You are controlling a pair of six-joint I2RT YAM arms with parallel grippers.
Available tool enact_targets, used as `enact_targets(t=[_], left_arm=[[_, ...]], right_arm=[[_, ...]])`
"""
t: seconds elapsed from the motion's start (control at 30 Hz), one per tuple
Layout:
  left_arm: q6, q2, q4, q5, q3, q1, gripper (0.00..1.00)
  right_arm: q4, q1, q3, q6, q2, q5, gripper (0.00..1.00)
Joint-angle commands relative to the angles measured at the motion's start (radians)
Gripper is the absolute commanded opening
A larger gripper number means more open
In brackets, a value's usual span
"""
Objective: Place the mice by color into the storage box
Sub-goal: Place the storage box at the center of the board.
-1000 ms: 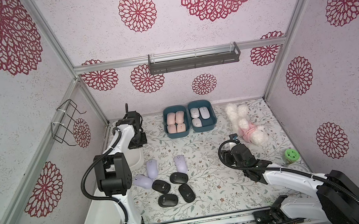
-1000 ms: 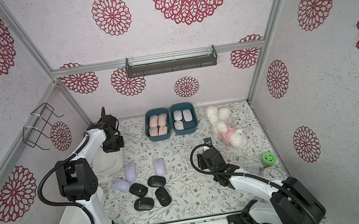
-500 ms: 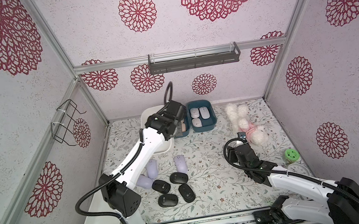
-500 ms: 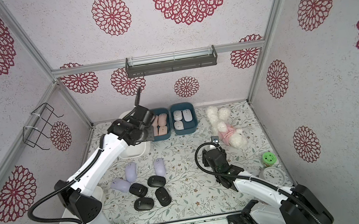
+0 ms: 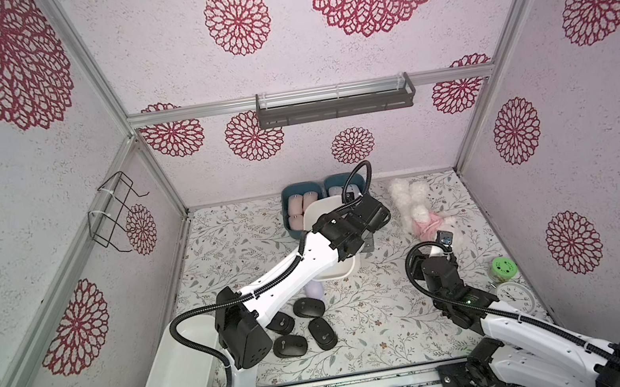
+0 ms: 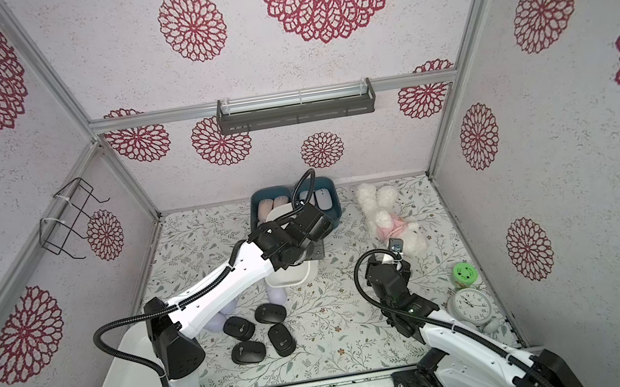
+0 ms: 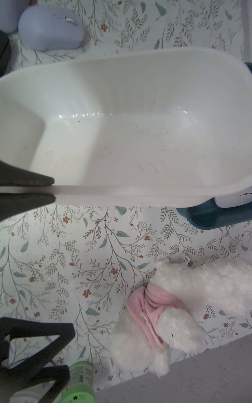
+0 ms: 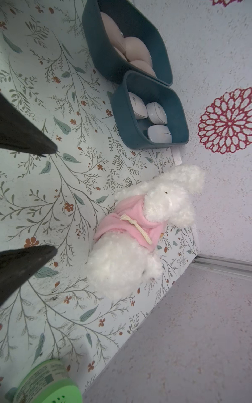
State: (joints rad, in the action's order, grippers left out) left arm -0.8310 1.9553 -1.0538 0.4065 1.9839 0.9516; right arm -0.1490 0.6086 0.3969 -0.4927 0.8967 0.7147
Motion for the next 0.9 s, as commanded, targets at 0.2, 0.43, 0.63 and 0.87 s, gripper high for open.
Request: enact_targets(t=[0.2, 0.43, 0.63, 0.87], left_arm=[[-0.134, 0.118, 0.109, -0.148, -0.012, 0.009, 0.00], [-0.164, 0.186, 0.139, -0.232, -0.005, 0.001, 0.00], [-0.174, 0.243, 0.159, -0.299, 0.016, -0.012, 0.03], [-0.179, 0.264, 0.173, -0.361, 0.029, -0.032, 0.26]], right_arm=[[0.003, -0.013, -0.021, -0.029, -0.064, 0.049, 0.70], [-0.001, -0.017, -0.023, -0.029, -0.059, 0.040, 0.70], [-0.001, -0.018, -0.021, -0.028, -0.056, 0.034, 0.70], [-0.007, -0.021, -0.024, -0.028, -0.055, 0.029, 0.70]])
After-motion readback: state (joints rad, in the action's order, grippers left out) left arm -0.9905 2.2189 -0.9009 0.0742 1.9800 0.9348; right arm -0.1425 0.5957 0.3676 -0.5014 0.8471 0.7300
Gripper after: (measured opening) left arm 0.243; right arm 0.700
